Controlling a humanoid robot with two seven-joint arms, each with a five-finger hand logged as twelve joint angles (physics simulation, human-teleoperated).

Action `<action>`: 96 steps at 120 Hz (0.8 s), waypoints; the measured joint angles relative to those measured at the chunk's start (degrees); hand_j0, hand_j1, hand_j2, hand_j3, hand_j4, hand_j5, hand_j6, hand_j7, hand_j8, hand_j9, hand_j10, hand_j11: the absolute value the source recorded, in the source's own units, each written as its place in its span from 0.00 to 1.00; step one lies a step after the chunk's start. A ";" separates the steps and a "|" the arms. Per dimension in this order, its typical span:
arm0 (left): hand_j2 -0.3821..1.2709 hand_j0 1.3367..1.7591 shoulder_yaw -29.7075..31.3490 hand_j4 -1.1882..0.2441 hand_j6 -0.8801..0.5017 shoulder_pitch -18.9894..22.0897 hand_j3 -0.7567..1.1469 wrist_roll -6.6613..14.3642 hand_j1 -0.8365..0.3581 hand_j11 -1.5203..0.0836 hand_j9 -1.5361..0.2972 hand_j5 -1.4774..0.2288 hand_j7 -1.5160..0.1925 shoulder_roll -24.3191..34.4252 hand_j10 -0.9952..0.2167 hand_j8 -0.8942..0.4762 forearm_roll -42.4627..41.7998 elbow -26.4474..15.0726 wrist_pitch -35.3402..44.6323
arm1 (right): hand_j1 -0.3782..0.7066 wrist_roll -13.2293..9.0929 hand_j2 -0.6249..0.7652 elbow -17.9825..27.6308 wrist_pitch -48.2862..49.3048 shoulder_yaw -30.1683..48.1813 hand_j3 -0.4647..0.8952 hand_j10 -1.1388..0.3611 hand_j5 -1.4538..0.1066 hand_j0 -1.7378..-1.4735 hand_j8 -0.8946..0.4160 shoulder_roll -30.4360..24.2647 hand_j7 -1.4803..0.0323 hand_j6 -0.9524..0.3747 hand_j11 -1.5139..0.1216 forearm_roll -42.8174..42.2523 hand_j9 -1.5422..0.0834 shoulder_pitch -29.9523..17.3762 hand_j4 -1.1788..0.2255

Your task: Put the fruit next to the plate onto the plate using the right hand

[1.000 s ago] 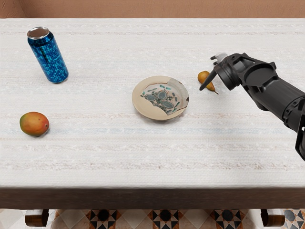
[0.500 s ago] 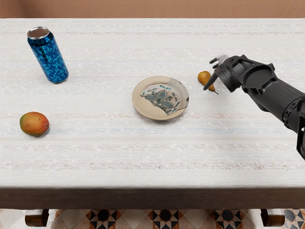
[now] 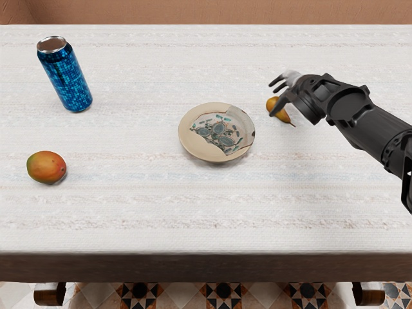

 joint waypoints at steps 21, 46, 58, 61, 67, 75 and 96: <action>0.23 0.76 0.00 0.82 0.62 0.00 0.40 0.00 0.97 0.93 0.82 0.85 0.87 0.00 0.80 0.64 0.00 0.00 0.00 | 0.43 0.35 0.40 0.01 2.14 0.07 0.34 0.51 0.63 0.30 0.37 0.00 0.67 0.44 0.64 0.01 0.66 0.01 0.57; 0.23 0.76 0.00 0.82 0.62 0.00 0.40 0.00 0.97 0.93 0.82 0.85 0.87 0.00 0.80 0.64 0.00 0.00 0.00 | 0.43 0.38 0.40 -0.03 2.49 -0.46 0.34 0.52 0.63 0.30 0.39 0.00 0.67 0.44 0.64 -0.24 0.66 -0.18 0.58; 0.23 0.76 0.00 0.82 0.62 0.00 0.40 0.00 0.97 0.93 0.82 0.85 0.87 0.00 0.80 0.64 0.00 0.00 0.00 | 0.43 0.34 0.40 -0.05 2.16 -1.75 0.34 0.52 0.63 0.30 0.40 0.00 0.67 0.44 0.64 -0.40 0.66 -0.23 0.58; 0.23 0.76 0.00 0.82 0.62 0.00 0.40 0.00 0.97 0.93 0.82 0.85 0.87 0.00 0.80 0.64 0.00 0.00 0.00 | 0.43 0.34 0.40 -0.05 2.12 -2.12 0.34 0.52 0.63 0.30 0.40 0.00 0.67 0.44 0.64 -0.42 0.66 -0.24 0.58; 0.23 0.76 0.00 0.82 0.62 0.00 0.40 0.00 0.97 0.93 0.82 0.85 0.87 0.00 0.80 0.64 0.00 0.00 0.00 | 0.43 0.32 0.40 -0.06 2.08 -2.84 0.34 0.52 0.63 0.30 0.40 0.00 0.67 0.44 0.64 -0.45 0.66 -0.25 0.58; 0.23 0.76 0.01 0.82 0.62 0.00 0.40 0.00 0.97 0.93 0.82 0.85 0.87 0.00 0.80 0.64 0.00 0.00 0.00 | 0.43 0.29 0.40 -0.02 2.08 -3.57 0.34 0.51 0.63 0.30 0.40 0.00 0.66 0.44 0.63 -0.48 0.66 -0.27 0.58; 0.23 0.76 0.00 0.82 0.62 0.00 0.40 0.00 0.97 0.93 0.82 0.85 0.87 0.00 0.80 0.64 0.00 0.00 0.00 | 0.45 0.30 0.40 0.16 2.00 -5.17 0.34 0.50 0.61 0.30 0.39 0.00 0.65 0.43 0.62 -0.50 0.64 -0.39 0.56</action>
